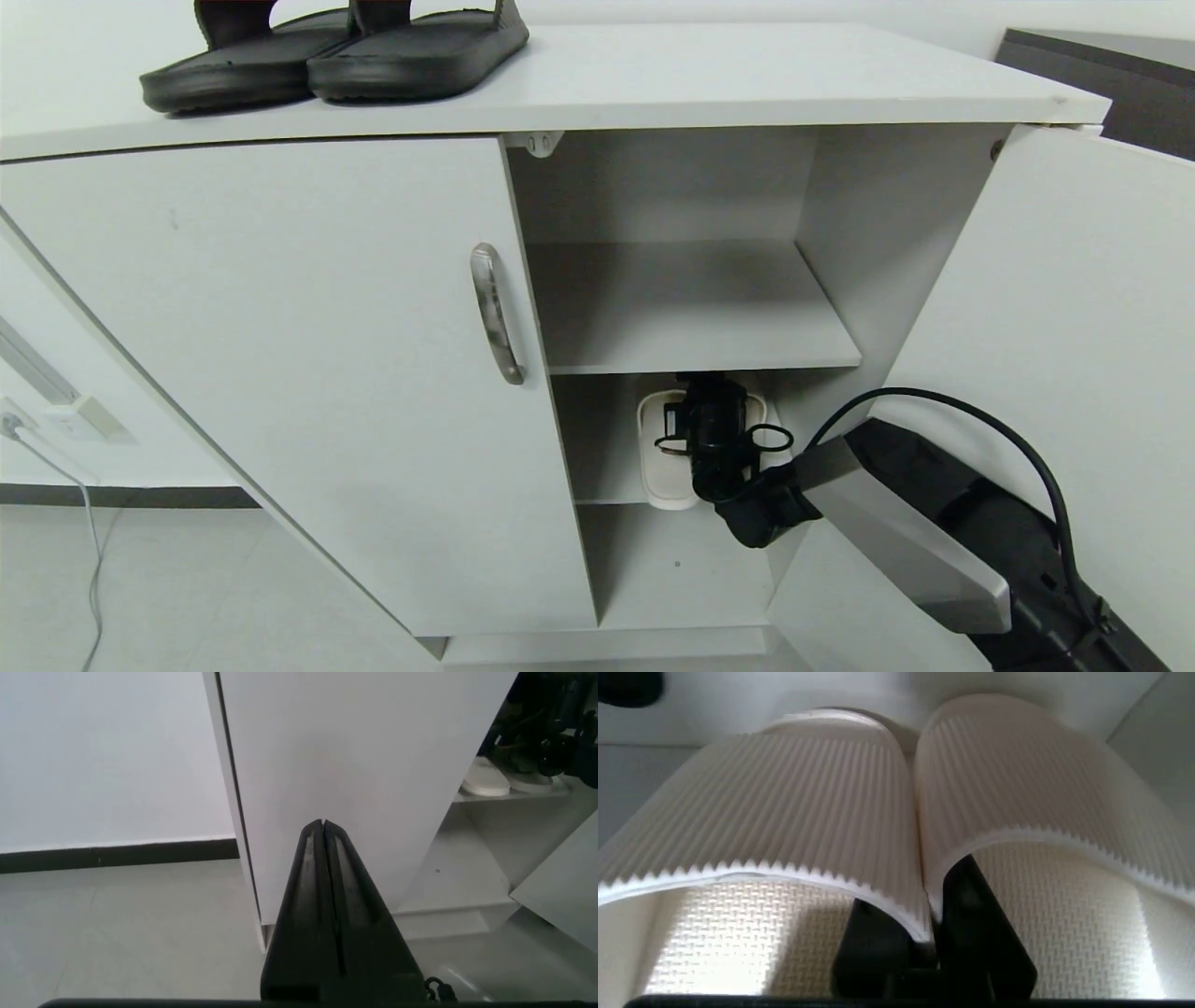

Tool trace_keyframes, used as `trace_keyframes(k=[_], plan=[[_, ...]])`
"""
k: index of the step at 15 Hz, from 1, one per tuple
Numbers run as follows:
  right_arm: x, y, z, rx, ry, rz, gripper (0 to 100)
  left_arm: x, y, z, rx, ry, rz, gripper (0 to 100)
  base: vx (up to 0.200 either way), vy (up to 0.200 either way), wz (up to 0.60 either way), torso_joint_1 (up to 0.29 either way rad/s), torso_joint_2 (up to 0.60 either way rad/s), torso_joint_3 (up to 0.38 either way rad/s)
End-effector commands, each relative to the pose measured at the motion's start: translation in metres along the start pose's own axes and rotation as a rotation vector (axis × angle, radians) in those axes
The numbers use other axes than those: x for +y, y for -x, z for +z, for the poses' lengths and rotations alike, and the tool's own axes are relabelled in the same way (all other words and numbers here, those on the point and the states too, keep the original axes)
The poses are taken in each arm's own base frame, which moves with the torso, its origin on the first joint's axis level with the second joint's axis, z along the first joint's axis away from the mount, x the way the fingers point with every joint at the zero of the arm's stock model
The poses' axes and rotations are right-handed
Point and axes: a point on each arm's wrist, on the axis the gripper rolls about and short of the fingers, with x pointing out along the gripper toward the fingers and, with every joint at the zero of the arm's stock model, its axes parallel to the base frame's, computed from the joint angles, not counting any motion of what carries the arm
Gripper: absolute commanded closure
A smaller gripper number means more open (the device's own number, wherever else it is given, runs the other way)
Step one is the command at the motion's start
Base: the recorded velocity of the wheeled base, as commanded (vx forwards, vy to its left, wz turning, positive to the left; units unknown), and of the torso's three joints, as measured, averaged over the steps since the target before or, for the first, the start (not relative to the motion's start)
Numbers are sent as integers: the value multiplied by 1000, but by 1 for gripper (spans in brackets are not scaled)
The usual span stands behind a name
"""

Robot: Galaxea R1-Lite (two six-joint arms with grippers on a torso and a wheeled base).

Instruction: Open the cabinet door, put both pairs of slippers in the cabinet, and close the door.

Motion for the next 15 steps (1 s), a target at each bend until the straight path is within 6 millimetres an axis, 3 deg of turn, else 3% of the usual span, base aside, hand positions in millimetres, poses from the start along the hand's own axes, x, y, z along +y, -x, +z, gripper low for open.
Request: trace_keyframes(k=[1,4,5,9,14,15], plan=[[1,-1,-5,5,4,1,100,0,0,0,0,0,0,100,0,0,0,0,0,0],[2,-2,-10,12,12,0,100,0,0,0,2,0,0,100,0,0,0,0,0,0],[2,-2,-10,14,13,0,0,0,0,0,0,0,0,100,0,0,0,0,0,0],[-1,14,-14,52,44,10,0,0,0,0,0,0,0,100,0,0,0,0,0,0],[-9,61,8,47,45,47,0,0,0,0,0,-1,0,100,0,0,0,0,0,0],[-13,83,13,49,47,66,0,0,0,0,-1,-1,0,100,0,0,0,0,0,0]])
